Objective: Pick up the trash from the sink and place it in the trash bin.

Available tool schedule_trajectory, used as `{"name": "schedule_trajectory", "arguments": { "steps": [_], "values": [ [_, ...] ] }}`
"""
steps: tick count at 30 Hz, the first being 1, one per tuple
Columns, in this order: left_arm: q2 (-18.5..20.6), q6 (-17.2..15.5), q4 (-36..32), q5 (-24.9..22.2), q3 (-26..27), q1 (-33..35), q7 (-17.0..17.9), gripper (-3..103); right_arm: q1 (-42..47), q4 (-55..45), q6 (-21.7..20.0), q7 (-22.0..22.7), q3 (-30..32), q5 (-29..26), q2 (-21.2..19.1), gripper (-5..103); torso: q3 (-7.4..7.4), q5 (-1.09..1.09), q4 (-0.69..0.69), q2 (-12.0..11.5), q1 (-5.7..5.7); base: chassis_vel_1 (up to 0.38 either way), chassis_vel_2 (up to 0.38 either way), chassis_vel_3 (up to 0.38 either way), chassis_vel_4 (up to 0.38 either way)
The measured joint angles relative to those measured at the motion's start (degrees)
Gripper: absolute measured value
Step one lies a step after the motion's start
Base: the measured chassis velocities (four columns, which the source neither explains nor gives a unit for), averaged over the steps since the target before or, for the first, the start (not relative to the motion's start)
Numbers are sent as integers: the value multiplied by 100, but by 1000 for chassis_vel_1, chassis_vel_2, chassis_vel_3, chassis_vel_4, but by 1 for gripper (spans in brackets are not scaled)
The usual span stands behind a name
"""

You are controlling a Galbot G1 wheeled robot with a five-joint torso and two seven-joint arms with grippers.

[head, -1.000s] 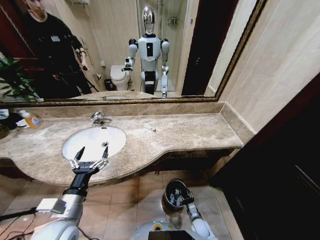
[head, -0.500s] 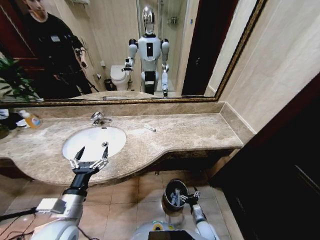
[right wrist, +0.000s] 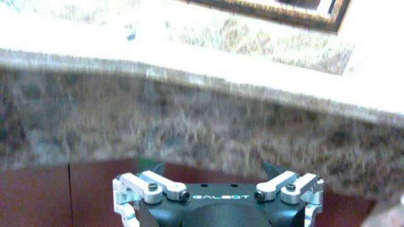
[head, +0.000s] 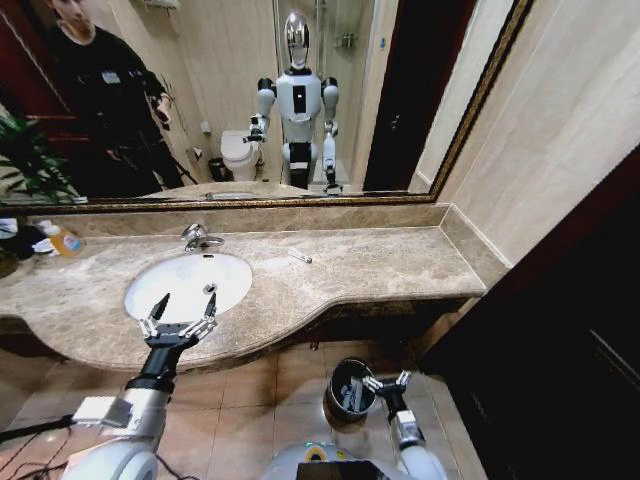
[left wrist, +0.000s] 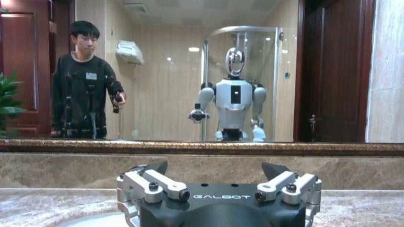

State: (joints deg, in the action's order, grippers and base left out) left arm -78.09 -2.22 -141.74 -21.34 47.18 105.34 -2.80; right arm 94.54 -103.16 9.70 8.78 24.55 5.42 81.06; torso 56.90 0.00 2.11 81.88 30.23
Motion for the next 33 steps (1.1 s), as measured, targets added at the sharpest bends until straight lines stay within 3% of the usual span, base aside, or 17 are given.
{"name": "schedule_trajectory", "arguments": {
  "steps": [10,14,15,17,23,25,33],
  "values": [
    [0,0,0,0,0,0,0,100,-452,-1261,-851,-129,-108,-425,-161,100,0,0,0,0,0,0,0,0,0],
    [0,0,0,0,0,0,0,100,-1045,-1420,-1547,-601,-265,-710,-466,100,0,1,0,0,0,0,0,0,0],
    [0,0,0,0,0,0,0,100,-1045,-1420,-1547,-601,-265,-710,-466,100,0,1,0,0,0,0,0,0,0],
    [0,0,0,0,0,0,0,100,-1577,-1197,-1821,-1092,-294,-834,-651,100,1,0,0,0,0,0,0,0,0],
    [0,0,0,0,0,0,0,100,-2480,-776,-2239,-1572,-428,-1306,-868,100,1,1,1,0,1,0,0,0,0],
    [0,0,0,0,0,0,0,100,-2864,-502,-2321,-1963,-498,-1435,-944,100,1,0,0,0,1,0,0,0,0],
    [0,0,0,0,0,0,0,100,-3991,432,-2403,-2250,-1181,-1678,-937,100,1,0,0,-1,1,0,0,0,0]
  ]
}}
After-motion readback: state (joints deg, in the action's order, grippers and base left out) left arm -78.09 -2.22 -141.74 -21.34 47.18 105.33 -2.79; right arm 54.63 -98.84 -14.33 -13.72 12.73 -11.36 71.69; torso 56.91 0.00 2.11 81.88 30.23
